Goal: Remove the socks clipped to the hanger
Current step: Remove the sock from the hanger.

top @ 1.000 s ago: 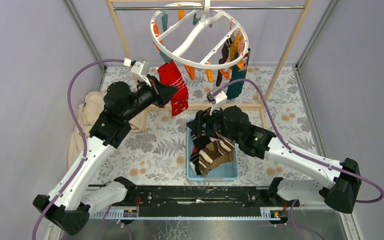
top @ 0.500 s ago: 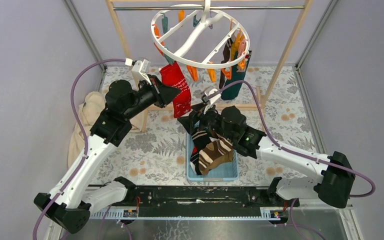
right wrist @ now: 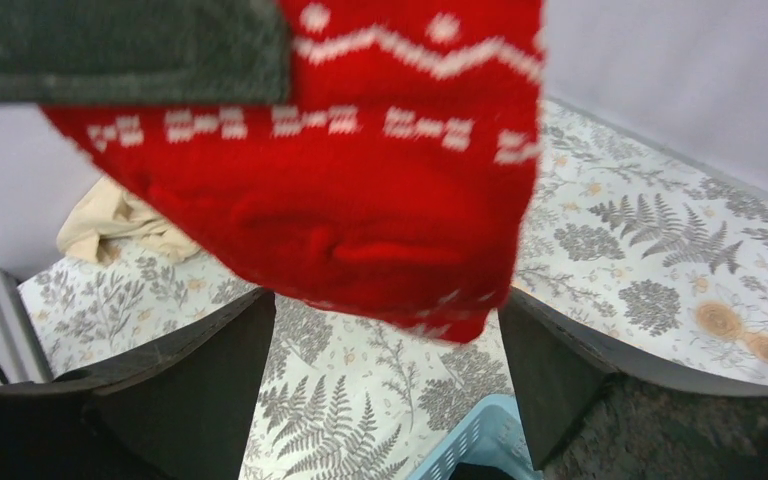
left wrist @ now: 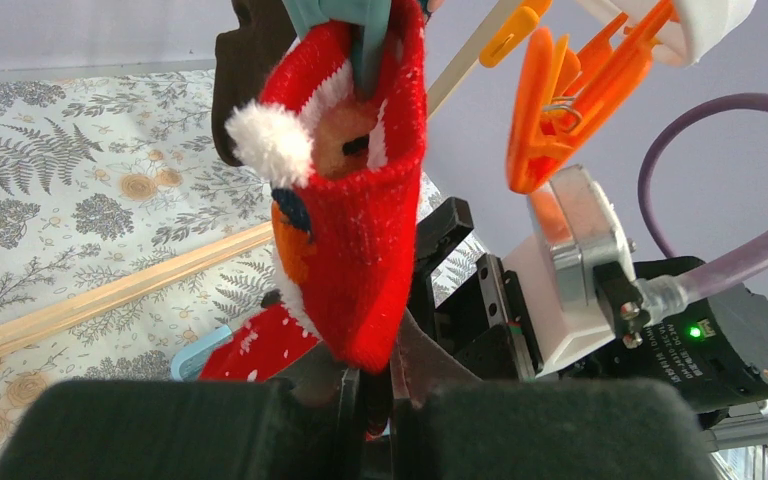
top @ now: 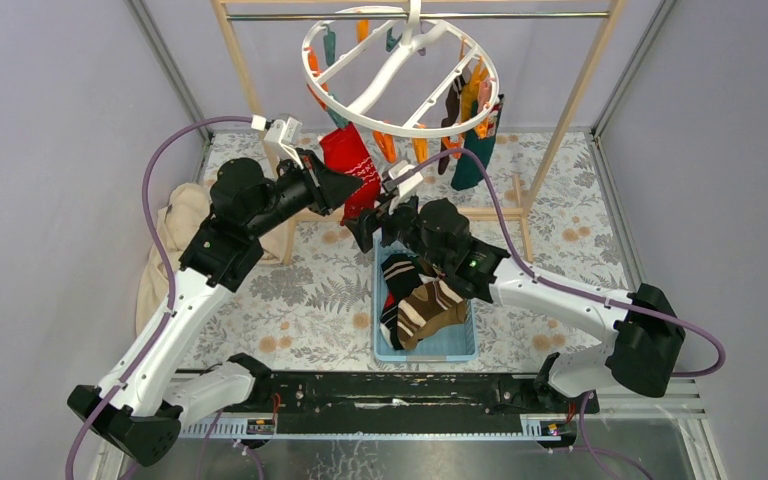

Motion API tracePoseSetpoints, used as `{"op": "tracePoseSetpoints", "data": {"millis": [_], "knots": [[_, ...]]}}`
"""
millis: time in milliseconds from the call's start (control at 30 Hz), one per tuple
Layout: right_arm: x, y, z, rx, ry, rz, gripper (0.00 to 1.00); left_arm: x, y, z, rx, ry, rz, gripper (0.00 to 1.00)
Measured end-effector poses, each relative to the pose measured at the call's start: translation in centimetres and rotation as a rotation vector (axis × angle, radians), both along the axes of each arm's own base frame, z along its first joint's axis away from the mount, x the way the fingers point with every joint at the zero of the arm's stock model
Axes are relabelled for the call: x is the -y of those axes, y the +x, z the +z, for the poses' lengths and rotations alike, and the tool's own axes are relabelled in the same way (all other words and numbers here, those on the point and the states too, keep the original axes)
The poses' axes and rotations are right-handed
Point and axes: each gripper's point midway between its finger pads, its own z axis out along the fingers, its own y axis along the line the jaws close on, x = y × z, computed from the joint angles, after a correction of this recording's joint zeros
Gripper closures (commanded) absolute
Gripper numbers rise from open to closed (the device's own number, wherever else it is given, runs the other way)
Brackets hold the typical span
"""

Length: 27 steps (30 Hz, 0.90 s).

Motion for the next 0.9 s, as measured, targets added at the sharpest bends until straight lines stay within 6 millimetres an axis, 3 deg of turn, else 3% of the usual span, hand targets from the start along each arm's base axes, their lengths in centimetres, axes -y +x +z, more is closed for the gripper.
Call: {"op": "tracePoseSetpoints", "data": {"millis": [200, 300, 567, 733, 900], "knots": [[0.7, 1.1, 1.3, 0.036, 0.021, -0.073, 0.05, 0.1, -0.1, -0.1, -0.002, 0.001, -0.006, 0.86], [0.9, 1.4, 1.7, 0.055, 0.027, -0.086, 0.08, 0.1, -0.1, -0.1, -0.003, 0.001, -0.007, 0.86], [0.6, 1.2, 2.0, 0.069, 0.028, -0.064, 0.55, 0.1, -0.1, -0.1, -0.004, 0.002, -0.006, 0.81], [0.4, 0.9, 1.5, 0.047, 0.022, -0.051, 0.98, 0.2, 0.2, -0.4, -0.011, 0.008, -0.006, 0.62], [0.2, 0.5, 0.9, 0.025, 0.009, -0.029, 1.00, 0.2, 0.6, -0.9, -0.016, 0.021, 0.002, 0.44]]}}
